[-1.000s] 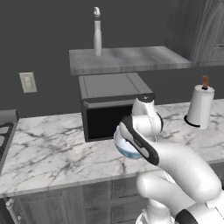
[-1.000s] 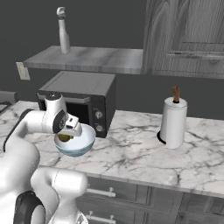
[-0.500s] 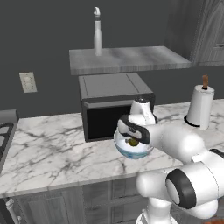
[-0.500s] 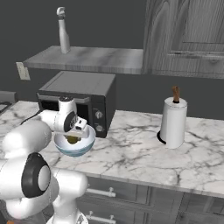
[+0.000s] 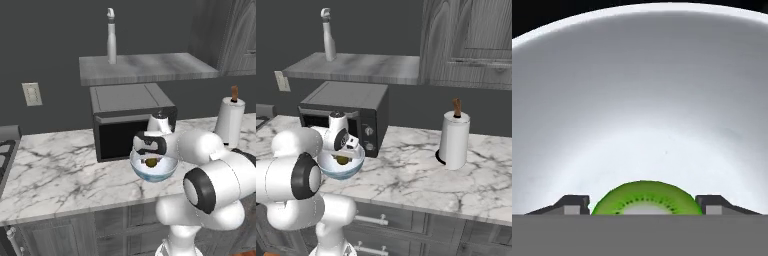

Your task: Pick the kiwi from the cabinet and place it in the bowl. Then pick the bowl and place it in the sink. Then turn on the sink facuet.

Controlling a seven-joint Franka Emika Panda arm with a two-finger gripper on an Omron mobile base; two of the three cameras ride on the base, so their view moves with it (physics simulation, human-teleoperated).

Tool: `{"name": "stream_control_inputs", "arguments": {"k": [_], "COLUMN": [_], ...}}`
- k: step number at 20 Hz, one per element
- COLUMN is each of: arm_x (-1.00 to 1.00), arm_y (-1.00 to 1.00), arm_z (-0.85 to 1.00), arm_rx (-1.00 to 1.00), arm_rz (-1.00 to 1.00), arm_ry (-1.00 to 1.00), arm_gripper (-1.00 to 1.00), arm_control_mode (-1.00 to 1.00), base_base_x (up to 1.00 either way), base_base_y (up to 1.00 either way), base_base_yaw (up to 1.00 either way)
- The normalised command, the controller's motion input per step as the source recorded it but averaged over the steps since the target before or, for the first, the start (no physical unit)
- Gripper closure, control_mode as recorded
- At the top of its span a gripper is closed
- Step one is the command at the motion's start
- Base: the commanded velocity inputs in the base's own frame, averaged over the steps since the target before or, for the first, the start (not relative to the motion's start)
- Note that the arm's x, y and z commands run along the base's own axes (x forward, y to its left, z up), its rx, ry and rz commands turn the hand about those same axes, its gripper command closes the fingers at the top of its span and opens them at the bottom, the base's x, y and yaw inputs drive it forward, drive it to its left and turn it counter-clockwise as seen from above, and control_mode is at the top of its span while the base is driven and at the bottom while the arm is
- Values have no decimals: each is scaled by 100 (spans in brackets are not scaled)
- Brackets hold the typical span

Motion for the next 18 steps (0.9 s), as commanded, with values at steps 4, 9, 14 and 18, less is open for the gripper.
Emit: {"name": "stream_control_inputs", "arguments": {"k": [4, 9, 14, 18], "arm_x": [-17, -88, -94, -38], "arm_y": [-2, 45, 86, 23], "arm_z": [50, 69, 32, -8], "arm_rx": [1, -15, -24, -13], "arm_rz": [4, 10, 20, 16], "arm_ry": [-13, -13, 0, 17], "arm_gripper": [-100, -100, -100, -100], "arm_control_mode": [-100, -100, -100, -100], "base_base_x": [0, 0, 0, 0], "base_base_y": [0, 0, 0, 0], "base_base_yaw": [0, 0, 0, 0]}}
